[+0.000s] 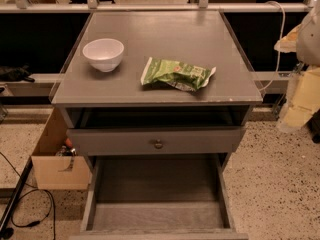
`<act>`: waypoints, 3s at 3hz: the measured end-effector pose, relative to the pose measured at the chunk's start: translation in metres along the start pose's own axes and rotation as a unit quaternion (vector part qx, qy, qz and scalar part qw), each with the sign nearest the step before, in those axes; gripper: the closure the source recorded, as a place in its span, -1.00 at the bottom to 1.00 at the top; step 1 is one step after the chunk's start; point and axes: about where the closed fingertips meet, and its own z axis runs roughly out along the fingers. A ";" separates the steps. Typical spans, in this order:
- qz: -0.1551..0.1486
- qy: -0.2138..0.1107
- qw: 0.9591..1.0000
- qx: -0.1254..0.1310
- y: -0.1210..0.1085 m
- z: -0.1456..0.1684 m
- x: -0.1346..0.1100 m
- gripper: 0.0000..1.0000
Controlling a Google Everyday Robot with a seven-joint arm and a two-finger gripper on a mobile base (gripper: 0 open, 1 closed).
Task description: Place green jalapeno chip bag into middle drawer
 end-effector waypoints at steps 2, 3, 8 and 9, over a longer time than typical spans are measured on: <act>-0.001 -0.019 1.000 -0.002 -0.002 -0.001 -0.003 -1.00; 0.022 -0.070 0.997 -0.017 -0.020 0.005 -0.001 -1.00; 0.183 -0.239 0.950 -0.084 -0.103 0.106 -0.116 -1.00; 0.192 -0.253 0.946 -0.067 -0.104 0.117 -0.114 -1.00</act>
Offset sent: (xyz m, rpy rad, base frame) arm 0.0059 0.0042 -0.0007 0.0849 0.0083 0.0293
